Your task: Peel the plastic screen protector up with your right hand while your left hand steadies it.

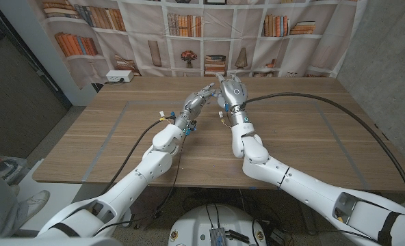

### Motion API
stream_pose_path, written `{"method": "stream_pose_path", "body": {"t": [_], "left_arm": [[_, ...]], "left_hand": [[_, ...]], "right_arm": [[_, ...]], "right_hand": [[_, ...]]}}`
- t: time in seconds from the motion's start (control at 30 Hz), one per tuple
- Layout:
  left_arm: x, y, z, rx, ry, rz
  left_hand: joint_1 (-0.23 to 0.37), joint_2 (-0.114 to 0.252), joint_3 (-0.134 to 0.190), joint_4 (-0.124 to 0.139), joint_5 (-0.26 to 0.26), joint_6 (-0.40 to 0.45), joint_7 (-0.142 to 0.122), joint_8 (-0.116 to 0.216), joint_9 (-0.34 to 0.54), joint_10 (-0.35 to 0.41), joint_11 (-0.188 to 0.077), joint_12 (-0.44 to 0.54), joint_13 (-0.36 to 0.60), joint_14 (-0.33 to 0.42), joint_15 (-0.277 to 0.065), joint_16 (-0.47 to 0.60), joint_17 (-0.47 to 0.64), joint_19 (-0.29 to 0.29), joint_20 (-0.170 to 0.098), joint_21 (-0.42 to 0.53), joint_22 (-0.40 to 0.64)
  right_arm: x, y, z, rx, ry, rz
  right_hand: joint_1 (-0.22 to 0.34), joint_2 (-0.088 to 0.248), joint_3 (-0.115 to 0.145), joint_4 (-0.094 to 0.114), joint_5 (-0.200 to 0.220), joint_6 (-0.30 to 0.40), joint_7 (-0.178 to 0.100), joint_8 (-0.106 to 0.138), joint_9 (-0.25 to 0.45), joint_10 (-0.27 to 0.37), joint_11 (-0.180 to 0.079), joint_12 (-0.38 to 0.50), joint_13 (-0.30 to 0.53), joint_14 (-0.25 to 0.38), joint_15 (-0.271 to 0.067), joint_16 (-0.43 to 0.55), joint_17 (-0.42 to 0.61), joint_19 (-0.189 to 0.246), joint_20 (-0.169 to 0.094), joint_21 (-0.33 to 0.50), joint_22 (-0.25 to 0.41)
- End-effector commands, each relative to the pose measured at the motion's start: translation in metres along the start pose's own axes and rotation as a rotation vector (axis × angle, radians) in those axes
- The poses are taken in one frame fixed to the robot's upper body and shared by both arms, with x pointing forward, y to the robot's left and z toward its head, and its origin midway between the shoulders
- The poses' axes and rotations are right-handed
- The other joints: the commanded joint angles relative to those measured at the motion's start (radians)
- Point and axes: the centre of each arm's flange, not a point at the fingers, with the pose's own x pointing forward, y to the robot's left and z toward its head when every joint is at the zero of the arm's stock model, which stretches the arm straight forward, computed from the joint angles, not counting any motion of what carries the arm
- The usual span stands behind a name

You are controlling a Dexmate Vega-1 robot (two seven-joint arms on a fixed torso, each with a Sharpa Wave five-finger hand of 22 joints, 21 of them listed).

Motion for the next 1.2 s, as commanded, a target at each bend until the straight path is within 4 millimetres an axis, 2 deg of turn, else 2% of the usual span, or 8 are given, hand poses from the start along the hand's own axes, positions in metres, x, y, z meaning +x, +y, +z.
{"method": "stream_pose_path", "body": {"t": [0.03,0.53,1.2], "left_arm": [[0.003,0.0,-0.003,-0.004,0.019,-0.021],[0.006,0.0,-0.009,-0.023,0.034,-0.035],[0.005,0.003,-0.01,-0.018,0.035,-0.024]], "left_hand": [[0.005,0.005,0.0,0.003,0.001,0.01,0.001,-0.001,-0.002,0.008,0.001,-0.002,0.003,-0.001,-0.018,-0.004,0.002,0.002,-0.005,-0.001,0.002],[0.006,0.006,0.0,0.003,0.002,0.009,0.002,-0.002,-0.002,0.008,0.001,-0.003,0.003,-0.002,-0.017,-0.005,0.002,0.002,-0.005,-0.001,0.002],[0.008,0.005,0.0,0.002,0.002,0.01,0.004,-0.002,-0.001,0.007,0.003,-0.004,0.003,-0.001,-0.017,-0.005,0.002,0.002,-0.005,-0.001,0.002]], "right_arm": [[0.002,-0.013,0.002,0.001,-0.02,-0.022],[0.01,-0.033,-0.006,-0.015,0.002,-0.075],[0.009,-0.036,-0.002,0.0,-0.003,-0.073]], "right_hand": [[0.007,0.009,-0.004,0.002,0.01,0.013,0.001,0.004,0.001,0.061,-0.047,0.009,0.004,0.002,-0.179,0.001,0.004,0.004,-0.007,0.005,0.005],[0.009,0.007,-0.006,0.002,0.012,0.024,-0.006,0.004,0.001,0.063,-0.047,0.011,0.002,0.01,-0.178,0.002,0.008,0.009,-0.005,0.007,0.004],[0.012,0.002,-0.006,0.001,0.014,0.035,-0.007,0.004,0.001,0.064,-0.046,0.013,-0.001,0.016,-0.178,0.0,0.01,0.014,-0.004,0.008,0.004]]}}
